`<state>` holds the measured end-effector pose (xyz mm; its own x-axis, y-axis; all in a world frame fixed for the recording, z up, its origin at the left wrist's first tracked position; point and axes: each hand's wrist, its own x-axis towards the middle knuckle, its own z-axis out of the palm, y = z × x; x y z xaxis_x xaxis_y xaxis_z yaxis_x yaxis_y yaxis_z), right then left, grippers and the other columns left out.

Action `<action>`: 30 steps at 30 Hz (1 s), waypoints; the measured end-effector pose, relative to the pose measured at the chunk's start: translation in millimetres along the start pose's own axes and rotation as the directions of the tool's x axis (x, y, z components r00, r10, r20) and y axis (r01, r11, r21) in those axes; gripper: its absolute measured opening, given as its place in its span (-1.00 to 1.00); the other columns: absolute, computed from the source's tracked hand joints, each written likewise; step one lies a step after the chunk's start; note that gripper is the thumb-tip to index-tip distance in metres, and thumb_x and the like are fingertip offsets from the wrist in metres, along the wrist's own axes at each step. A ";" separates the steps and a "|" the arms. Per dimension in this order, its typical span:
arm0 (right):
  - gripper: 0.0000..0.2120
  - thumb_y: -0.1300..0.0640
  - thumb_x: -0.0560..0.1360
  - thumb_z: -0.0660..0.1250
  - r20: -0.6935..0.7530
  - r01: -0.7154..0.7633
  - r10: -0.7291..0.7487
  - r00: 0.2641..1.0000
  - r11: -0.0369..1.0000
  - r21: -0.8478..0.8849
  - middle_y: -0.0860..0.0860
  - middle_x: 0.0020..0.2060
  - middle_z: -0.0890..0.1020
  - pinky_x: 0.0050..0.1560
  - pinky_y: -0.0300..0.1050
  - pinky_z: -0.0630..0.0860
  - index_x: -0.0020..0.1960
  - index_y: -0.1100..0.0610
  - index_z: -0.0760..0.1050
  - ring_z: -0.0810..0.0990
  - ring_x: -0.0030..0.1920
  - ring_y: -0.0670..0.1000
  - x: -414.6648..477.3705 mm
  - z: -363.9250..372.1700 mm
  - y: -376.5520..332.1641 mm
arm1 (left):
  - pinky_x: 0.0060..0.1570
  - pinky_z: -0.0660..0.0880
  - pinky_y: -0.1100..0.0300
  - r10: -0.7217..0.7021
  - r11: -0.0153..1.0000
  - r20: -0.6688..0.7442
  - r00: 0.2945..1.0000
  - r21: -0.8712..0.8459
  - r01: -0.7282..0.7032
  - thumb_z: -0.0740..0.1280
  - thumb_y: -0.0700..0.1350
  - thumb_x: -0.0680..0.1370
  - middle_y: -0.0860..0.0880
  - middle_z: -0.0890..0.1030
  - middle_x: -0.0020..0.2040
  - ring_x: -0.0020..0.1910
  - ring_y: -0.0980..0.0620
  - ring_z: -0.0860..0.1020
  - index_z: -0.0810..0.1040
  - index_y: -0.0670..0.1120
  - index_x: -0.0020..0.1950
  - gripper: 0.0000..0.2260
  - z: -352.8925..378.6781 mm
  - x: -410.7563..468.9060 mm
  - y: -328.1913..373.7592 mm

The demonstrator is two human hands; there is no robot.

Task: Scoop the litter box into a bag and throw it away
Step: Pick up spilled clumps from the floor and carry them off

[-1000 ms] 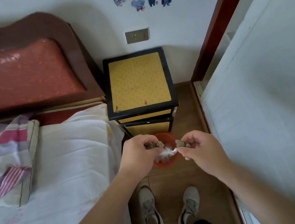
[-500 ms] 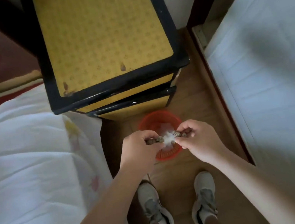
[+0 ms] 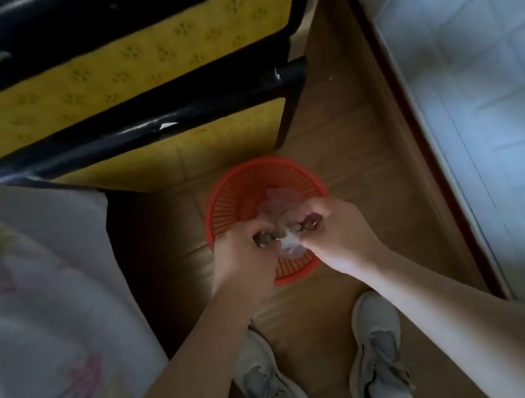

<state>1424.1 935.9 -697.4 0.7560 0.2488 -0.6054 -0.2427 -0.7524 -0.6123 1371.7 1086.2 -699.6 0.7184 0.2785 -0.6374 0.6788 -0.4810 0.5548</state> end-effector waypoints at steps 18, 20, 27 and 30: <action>-0.69 0.21 0.44 0.42 -0.008 -0.022 0.023 1.000 0.997 0.072 -0.19 -0.04 0.60 -0.23 -0.47 0.47 0.11 -0.09 0.54 0.58 -0.07 -0.23 -13.3 -15.3 1.4 | -0.09 0.56 0.26 -0.068 0.994 0.001 0.998 -0.081 0.068 0.47 -0.11 0.45 0.09 0.62 0.09 0.04 0.10 0.58 0.55 0.12 0.25 -0.61 12.0 -11.9 9.7; -0.68 0.19 0.45 0.43 -0.006 -0.003 0.003 1.000 0.997 0.077 -0.18 0.00 0.61 -0.22 -0.49 0.45 0.16 -0.06 0.54 0.57 -0.05 -0.24 -17.3 -20.5 -2.4 | -0.05 0.58 0.18 -0.064 0.994 -0.001 0.998 -0.092 0.064 0.48 -0.09 0.43 0.05 0.63 0.07 0.04 0.06 0.59 0.56 0.11 0.25 -0.60 5.9 -18.3 14.4; -0.75 0.16 0.50 0.40 -0.016 0.095 -0.094 0.995 0.994 0.057 -0.21 -0.02 0.60 -0.16 -0.50 0.41 0.15 -0.04 0.55 0.52 -0.05 -0.32 -36.6 -47.8 -33.5 | 0.07 0.60 0.13 -0.010 0.997 -0.093 0.996 -0.081 0.003 0.43 -0.11 0.48 0.10 0.61 0.15 0.06 0.13 0.58 0.54 0.09 0.31 -0.60 -24.6 -46.2 36.6; -0.73 0.11 0.52 0.38 -0.017 0.098 -0.097 0.995 0.994 0.038 -0.18 0.05 0.60 -0.10 -0.43 0.43 0.22 -0.02 0.54 0.54 -0.03 -0.25 -50.1 -63.5 -51.2 | 0.14 0.58 0.06 0.021 0.997 -0.120 0.993 -0.065 -0.029 0.41 -0.11 0.50 0.07 0.60 0.20 0.13 0.09 0.57 0.53 0.06 0.34 -0.60 -43.0 -62.4 49.2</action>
<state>1437.2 923.2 -603.4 0.7865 0.3102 -0.5341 -0.1903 -0.7009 -0.6874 1366.8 1081.0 -609.5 0.7456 0.3662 -0.5568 0.6662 -0.4338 0.6066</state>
